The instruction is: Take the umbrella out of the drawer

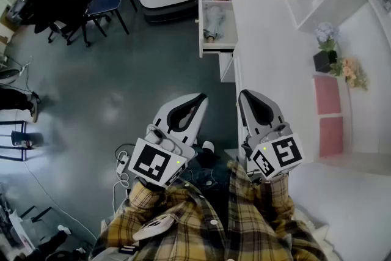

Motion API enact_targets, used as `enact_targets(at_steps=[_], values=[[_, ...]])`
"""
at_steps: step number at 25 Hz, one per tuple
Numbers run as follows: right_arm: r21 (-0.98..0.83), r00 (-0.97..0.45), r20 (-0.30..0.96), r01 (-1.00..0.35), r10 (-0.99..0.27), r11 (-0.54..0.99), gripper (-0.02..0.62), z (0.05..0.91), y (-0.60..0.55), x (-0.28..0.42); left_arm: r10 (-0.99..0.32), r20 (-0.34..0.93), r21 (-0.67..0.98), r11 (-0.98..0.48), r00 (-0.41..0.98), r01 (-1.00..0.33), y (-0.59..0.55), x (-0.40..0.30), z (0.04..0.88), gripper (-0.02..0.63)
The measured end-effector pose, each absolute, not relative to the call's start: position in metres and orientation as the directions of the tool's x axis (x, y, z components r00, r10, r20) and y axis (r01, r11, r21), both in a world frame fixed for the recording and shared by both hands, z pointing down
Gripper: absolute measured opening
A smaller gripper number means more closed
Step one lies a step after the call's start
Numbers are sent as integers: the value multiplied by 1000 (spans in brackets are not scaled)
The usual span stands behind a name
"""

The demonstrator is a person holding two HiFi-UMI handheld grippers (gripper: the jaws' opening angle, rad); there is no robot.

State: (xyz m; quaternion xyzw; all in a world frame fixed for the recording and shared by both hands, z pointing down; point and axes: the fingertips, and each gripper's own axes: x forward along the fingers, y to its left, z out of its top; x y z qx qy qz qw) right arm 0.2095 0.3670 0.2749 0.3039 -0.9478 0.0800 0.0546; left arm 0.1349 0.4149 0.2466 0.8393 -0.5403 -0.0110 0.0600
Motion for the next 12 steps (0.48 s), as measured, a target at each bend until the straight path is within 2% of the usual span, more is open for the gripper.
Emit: enact_targets(at_steps=[12], values=[[-119,-840,131,-541,-527,832,17,281,379,222,-931,45,95,-357,362,-929,429,149,254,21]])
